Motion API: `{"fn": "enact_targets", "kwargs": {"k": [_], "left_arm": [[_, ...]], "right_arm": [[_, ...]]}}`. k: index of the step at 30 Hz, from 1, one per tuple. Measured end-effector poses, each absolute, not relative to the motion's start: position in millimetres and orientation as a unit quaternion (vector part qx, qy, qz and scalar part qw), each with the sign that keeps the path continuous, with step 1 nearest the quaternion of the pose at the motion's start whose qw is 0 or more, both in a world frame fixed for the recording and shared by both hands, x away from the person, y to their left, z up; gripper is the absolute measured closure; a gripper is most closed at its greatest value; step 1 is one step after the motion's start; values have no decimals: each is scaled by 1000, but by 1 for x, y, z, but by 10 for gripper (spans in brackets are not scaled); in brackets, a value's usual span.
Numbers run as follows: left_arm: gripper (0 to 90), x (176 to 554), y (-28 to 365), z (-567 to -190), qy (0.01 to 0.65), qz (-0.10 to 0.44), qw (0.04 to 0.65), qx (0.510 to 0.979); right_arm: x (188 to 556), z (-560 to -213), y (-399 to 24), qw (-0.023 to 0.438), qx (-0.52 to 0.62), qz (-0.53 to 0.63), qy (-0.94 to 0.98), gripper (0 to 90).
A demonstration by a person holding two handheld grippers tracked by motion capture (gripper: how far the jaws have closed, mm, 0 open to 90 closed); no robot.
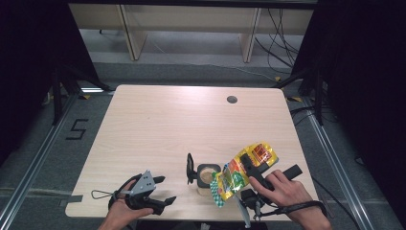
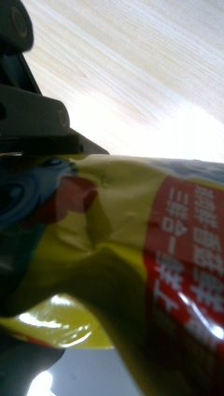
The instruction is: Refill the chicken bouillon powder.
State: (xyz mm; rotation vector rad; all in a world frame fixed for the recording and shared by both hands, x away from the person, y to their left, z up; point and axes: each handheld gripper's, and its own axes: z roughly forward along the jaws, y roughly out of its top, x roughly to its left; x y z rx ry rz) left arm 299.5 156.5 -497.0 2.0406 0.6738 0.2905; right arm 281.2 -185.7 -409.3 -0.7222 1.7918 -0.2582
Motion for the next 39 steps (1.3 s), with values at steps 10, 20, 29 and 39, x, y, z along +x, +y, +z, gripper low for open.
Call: {"fn": "enact_targets", "kwargs": {"k": [10, 20, 29, 39], "left_arm": [[213, 300, 157, -497, 268, 121, 465, 835], [214, 300, 158, -497, 272, 120, 465, 834], [215, 302, 157, -497, 262, 124, 465, 837], [215, 302, 158, -498, 273, 120, 467, 832]], "right_arm": [[278, -410, -185, 562, -292, -108, 766, 468], [277, -410, -184, 562, -293, -100, 767, 468], [278, -408, -184, 562, -312, -103, 759, 468], [277, -408, -183, 563, -305, -101, 762, 468]]}}
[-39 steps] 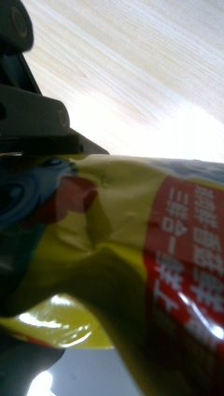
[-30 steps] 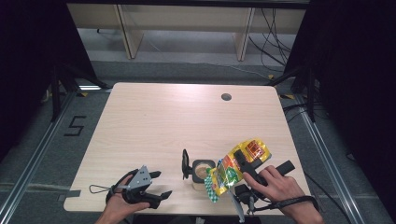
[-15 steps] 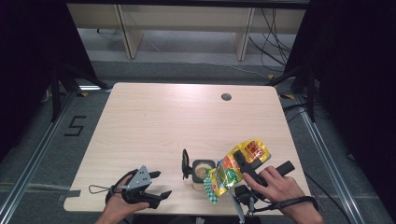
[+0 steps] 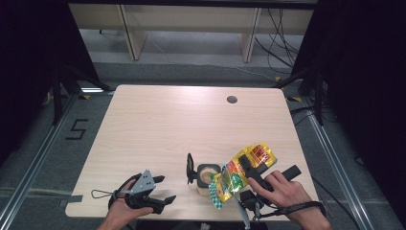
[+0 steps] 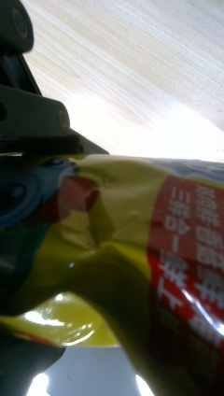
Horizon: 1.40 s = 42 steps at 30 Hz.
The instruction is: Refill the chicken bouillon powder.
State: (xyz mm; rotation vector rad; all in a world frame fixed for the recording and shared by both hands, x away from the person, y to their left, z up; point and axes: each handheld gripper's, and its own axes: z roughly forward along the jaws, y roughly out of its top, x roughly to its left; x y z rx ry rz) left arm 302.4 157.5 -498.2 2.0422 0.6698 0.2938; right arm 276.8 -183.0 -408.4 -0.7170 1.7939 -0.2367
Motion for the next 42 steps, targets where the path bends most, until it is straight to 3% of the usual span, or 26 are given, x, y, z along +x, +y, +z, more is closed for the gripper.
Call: {"fn": "enact_targets", "kwargs": {"k": [42], "left_arm": [[216, 302, 157, -499, 276, 116, 466, 832]], "right_arm": [[277, -407, -185, 562, -293, -100, 767, 469]]}}
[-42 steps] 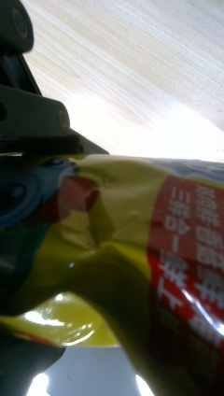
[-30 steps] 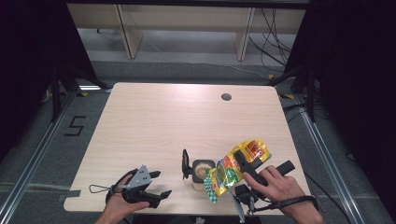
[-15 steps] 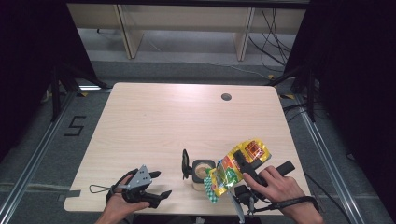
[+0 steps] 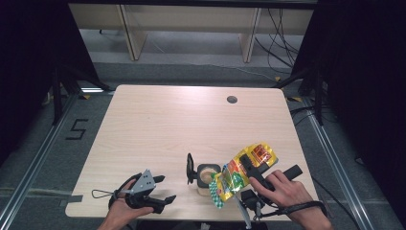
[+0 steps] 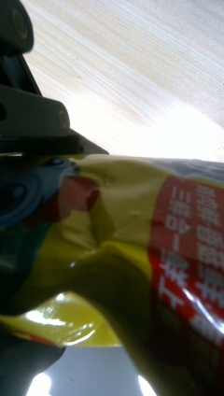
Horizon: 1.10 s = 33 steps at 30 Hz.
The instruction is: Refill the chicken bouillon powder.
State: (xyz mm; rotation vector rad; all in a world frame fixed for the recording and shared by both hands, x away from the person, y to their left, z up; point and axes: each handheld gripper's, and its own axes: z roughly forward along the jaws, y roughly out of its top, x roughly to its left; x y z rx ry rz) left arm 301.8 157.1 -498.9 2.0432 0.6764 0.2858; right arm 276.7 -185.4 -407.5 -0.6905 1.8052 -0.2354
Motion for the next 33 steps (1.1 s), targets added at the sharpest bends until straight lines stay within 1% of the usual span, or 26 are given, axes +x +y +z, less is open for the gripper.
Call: {"fn": "enact_targets", "kwargs": {"k": [1, 4, 7, 14, 16, 19, 28, 29, 33], "left_arm": [[216, 302, 157, -499, 277, 115, 469, 831], [216, 302, 157, -499, 277, 115, 469, 831], [216, 302, 157, -499, 275, 118, 468, 832], [216, 302, 156, -498, 279, 116, 466, 832], [216, 303, 157, -498, 266, 121, 464, 836], [216, 303, 157, -498, 277, 118, 463, 834], [216, 303, 157, -499, 268, 121, 465, 835], [216, 302, 157, -499, 275, 118, 469, 831], [216, 303, 158, -498, 271, 121, 460, 837]], "right_arm": [[278, -406, -185, 562, -308, -102, 761, 469], [277, -407, -186, 564, -289, -96, 768, 469], [278, -405, -186, 562, -307, -102, 761, 469], [277, -409, -185, 562, -290, -95, 769, 469], [277, -409, -185, 561, -292, -97, 768, 469], [277, -408, -185, 564, -290, -95, 768, 469], [277, -409, -185, 561, -291, -95, 769, 469], [277, -409, -185, 561, -291, -93, 769, 469], [277, -408, -186, 563, -292, -98, 767, 469]]}}
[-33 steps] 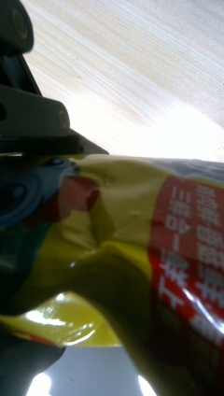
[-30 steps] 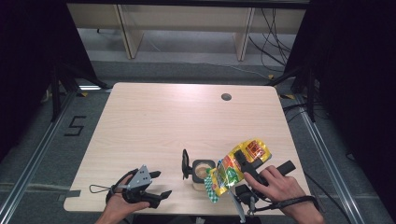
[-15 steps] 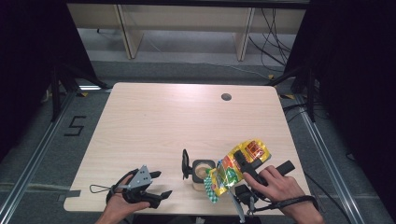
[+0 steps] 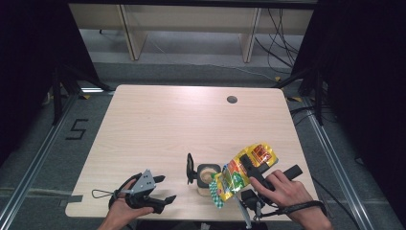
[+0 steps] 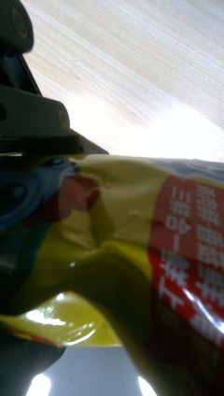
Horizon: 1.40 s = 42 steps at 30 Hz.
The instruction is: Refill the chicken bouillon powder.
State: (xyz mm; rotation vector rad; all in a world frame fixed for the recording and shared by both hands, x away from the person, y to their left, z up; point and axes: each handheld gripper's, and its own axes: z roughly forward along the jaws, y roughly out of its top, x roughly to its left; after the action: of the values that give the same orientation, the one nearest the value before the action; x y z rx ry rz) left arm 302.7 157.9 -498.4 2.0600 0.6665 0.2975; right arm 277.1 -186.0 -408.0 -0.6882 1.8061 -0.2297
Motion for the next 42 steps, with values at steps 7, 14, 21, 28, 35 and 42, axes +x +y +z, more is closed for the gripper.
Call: {"fn": "enact_targets", "kwargs": {"k": [7, 14, 21, 28, 35, 42], "left_arm": [[216, 302, 157, -499, 276, 116, 469, 831], [216, 302, 157, -498, 275, 117, 467, 832], [216, 302, 157, -498, 271, 121, 463, 835], [216, 302, 157, -498, 270, 122, 471, 831], [216, 303, 157, -499, 274, 122, 470, 830], [216, 302, 157, -498, 274, 123, 469, 831]], "right_arm": [[277, -409, -187, 564, -290, -91, 768, 469], [277, -408, -187, 559, -290, -95, 771, 469], [278, -409, -187, 558, -289, -90, 773, 469], [278, -409, -188, 559, -286, -94, 772, 469], [278, -409, -188, 558, -289, -94, 772, 479], [278, -409, -189, 559, -284, -89, 774, 480]]}}
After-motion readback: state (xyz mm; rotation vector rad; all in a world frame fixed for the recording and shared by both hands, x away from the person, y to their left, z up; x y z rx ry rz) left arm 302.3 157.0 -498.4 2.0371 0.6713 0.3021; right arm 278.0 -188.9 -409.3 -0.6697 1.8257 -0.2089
